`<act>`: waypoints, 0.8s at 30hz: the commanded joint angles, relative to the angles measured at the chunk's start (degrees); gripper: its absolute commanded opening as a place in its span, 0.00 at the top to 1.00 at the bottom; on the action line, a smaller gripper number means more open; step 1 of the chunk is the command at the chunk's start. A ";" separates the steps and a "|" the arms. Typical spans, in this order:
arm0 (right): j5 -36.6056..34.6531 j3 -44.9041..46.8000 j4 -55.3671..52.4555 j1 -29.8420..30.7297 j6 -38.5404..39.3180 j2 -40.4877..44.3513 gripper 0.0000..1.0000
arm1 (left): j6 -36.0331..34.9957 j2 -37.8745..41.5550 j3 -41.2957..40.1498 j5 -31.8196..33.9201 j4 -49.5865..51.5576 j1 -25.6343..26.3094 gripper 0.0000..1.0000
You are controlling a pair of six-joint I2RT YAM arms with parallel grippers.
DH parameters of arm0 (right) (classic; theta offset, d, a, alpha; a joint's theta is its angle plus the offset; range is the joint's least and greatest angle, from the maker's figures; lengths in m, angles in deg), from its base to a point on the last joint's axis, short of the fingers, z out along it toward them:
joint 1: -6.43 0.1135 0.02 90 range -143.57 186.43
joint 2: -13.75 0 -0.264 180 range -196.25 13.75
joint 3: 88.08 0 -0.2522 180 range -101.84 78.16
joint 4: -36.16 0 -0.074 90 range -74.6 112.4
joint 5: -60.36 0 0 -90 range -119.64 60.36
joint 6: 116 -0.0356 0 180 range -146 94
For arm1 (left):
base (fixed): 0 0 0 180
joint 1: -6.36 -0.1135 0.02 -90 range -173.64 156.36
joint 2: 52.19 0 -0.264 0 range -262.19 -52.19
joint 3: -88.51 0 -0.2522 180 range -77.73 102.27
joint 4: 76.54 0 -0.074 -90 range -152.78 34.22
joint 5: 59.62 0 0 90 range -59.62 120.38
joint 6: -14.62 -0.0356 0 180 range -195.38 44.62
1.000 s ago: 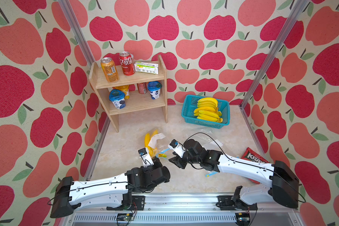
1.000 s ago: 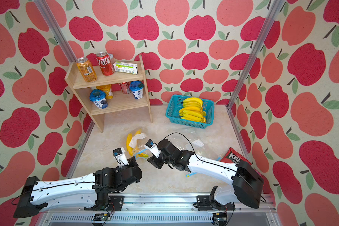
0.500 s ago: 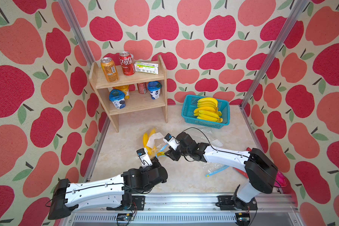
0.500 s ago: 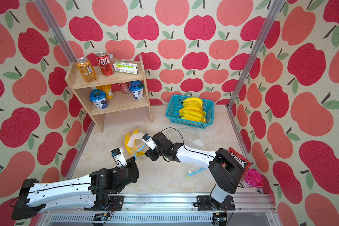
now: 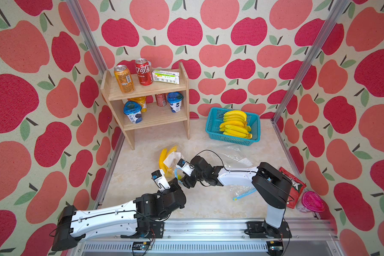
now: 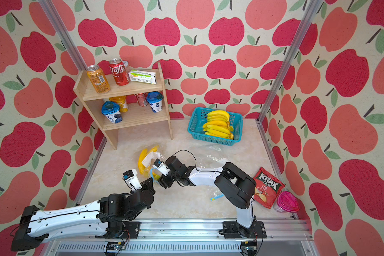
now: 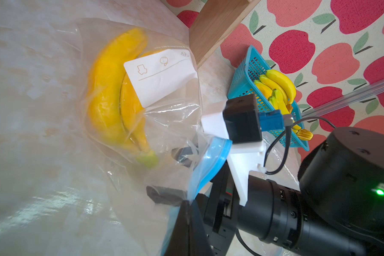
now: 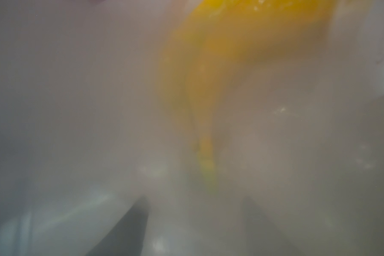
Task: Open the zip-top bag and take out the banana
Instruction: Pick up the banana from the zipper food storage bag.
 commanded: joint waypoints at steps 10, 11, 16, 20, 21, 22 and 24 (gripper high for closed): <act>-4.69 -10.63 1.04 2.07 0.93 -10.13 0.28 | 3.42 2.15 -1.97 -0.61 -4.51 -0.09 0.96; -4.31 -11.71 -0.24 1.97 1.11 -11.01 0.28 | 3.48 2.46 -2.05 -0.52 -4.28 -0.09 0.96; -1.30 -15.92 -6.95 1.52 2.24 -13.45 0.36 | 4.67 4.26 -3.08 -0.17 -2.94 -0.05 0.96; 3.98 -18.25 -11.04 1.36 3.13 -13.80 0.45 | 7.25 5.88 -3.55 0.70 0.73 -0.10 0.96; 5.20 -19.20 -12.24 1.48 3.60 -14.09 0.45 | 7.89 6.41 -3.78 0.90 1.59 -0.04 0.95; 5.81 -20.08 -13.33 1.54 3.91 -14.47 0.45 | 8.55 6.95 -3.98 1.11 2.14 -0.10 0.95; 5.70 -22.14 -15.34 1.76 4.19 -15.85 0.55 | 9.12 8.32 -4.66 1.53 3.01 -0.12 0.95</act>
